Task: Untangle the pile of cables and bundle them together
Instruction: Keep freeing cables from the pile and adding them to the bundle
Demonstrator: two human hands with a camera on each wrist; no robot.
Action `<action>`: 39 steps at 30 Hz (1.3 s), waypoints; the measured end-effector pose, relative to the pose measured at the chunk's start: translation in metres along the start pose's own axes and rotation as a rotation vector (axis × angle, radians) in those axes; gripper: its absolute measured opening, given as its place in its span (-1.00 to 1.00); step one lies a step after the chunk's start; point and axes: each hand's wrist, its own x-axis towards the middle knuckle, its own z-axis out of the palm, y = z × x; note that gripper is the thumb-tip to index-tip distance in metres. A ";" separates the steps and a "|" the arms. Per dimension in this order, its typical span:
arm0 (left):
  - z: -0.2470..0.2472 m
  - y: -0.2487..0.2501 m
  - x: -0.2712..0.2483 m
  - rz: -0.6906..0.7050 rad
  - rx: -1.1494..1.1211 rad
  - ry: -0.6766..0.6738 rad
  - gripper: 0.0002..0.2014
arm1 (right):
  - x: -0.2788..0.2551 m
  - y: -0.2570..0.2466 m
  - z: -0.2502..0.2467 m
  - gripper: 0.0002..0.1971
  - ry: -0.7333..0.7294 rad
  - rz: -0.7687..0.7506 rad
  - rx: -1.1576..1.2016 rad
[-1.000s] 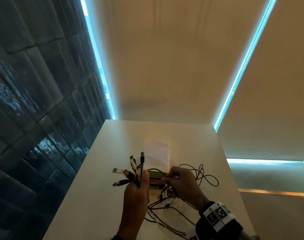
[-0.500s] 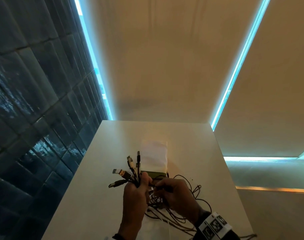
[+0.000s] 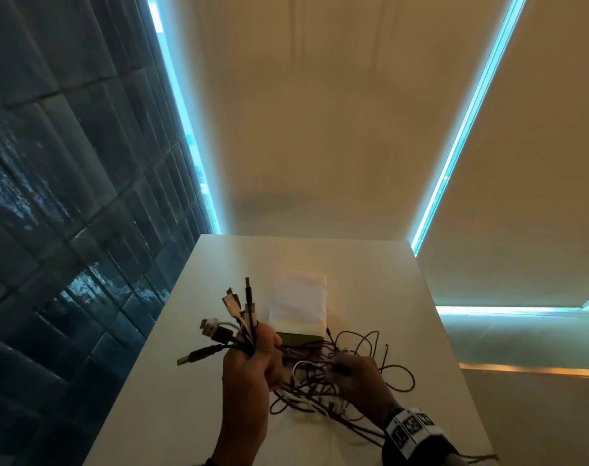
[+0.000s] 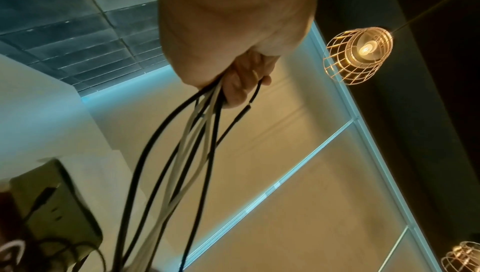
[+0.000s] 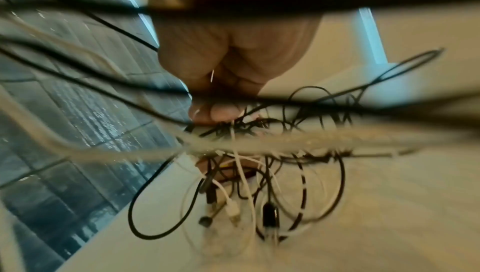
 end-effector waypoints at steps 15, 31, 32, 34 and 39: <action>-0.003 -0.010 -0.002 -0.032 0.142 0.055 -0.56 | 0.015 -0.003 -0.011 -0.83 -0.057 -0.019 -0.159; 0.010 -0.036 0.015 -0.022 0.497 0.158 -0.72 | 0.009 -0.080 -0.033 -0.81 -0.091 -0.011 0.415; 0.012 -0.036 0.016 -0.013 0.493 0.140 -0.74 | 0.007 -0.082 -0.033 -0.82 -0.109 -0.066 0.370; 0.012 -0.038 0.016 -0.016 0.484 0.054 -0.72 | 0.004 -0.088 -0.033 -0.85 -0.160 -0.192 0.257; 0.009 -0.046 0.015 -0.035 0.526 -0.107 -0.74 | 0.007 -0.091 -0.030 -0.81 -0.231 -0.365 0.124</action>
